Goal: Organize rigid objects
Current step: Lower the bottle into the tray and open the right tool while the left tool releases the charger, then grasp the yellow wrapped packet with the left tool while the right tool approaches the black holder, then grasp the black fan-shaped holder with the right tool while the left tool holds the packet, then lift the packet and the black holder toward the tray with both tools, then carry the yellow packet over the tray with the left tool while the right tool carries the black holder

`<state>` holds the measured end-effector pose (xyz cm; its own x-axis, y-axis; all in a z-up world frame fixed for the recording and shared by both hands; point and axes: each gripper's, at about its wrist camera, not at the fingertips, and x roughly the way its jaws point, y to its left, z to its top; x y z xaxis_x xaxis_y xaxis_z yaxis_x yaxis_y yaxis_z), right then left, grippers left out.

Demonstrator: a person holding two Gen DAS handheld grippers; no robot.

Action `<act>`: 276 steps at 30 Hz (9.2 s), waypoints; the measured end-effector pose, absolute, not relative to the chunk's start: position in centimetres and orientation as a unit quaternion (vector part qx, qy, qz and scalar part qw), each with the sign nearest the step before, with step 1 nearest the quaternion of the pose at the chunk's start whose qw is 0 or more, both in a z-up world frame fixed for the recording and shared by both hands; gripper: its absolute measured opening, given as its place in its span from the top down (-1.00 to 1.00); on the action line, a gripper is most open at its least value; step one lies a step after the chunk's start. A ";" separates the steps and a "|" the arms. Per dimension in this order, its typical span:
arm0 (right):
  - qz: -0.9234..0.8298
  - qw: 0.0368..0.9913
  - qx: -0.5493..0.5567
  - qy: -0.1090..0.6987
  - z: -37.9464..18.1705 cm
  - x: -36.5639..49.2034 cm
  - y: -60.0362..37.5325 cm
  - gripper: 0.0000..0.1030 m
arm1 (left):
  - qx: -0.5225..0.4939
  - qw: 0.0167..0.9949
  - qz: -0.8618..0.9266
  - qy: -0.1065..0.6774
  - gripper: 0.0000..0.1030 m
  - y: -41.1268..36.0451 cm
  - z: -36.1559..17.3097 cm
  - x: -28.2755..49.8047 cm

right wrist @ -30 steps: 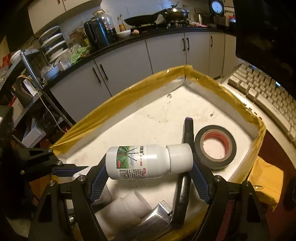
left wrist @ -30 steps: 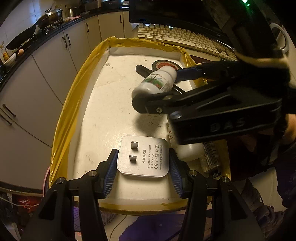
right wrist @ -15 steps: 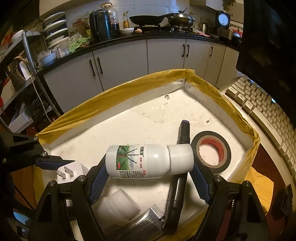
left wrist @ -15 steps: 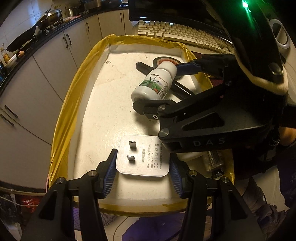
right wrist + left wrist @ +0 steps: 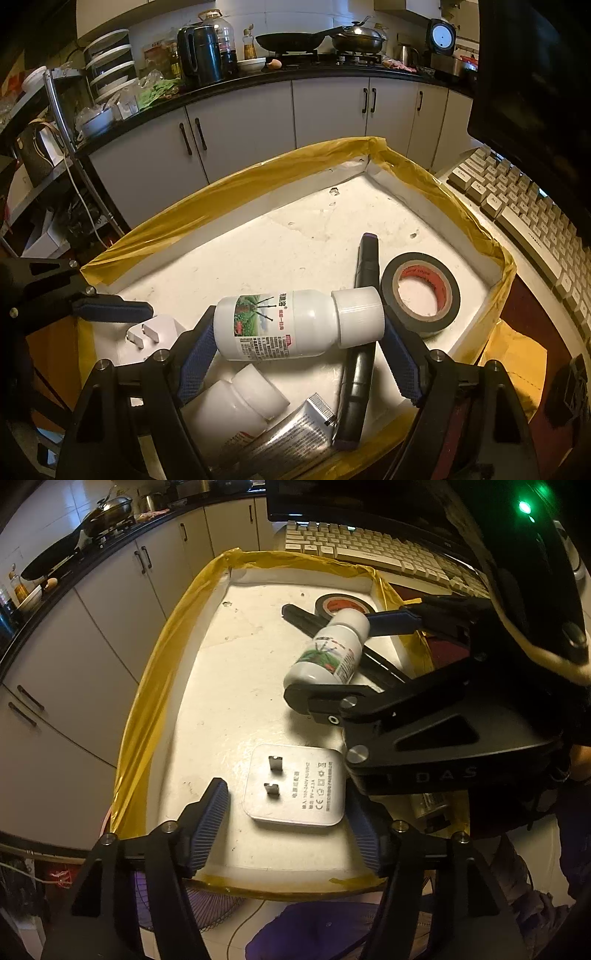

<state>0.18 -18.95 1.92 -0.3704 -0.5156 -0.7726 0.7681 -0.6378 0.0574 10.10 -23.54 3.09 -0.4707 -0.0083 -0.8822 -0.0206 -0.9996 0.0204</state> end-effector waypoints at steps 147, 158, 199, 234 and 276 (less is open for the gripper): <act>-0.889 0.164 0.421 -0.079 3.0 1.7 8.7 -0.26 | -0.486 0.121 0.865 0.027 -0.19 -6.5 2.6 4.3; -0.882 0.154 0.442 -0.052 0.5 5.0 9.3 -0.26 | -0.488 0.117 0.864 0.039 -0.20 -6.1 2.4 4.3; -0.899 0.173 0.398 -0.053 3.8 4.8 6.1 -0.26 | -0.427 0.119 0.895 -0.059 -0.14 -10.7 7.4 7.6; -0.924 0.146 0.351 0.022 5.2 5.4 1.4 -0.25 | -0.402 0.092 0.907 -0.086 -0.14 -14.6 8.8 8.1; -0.911 0.210 0.350 0.063 5.4 5.6 -5.5 -0.26 | -0.439 -0.083 0.892 -0.065 -0.14 -27.1 4.6 7.0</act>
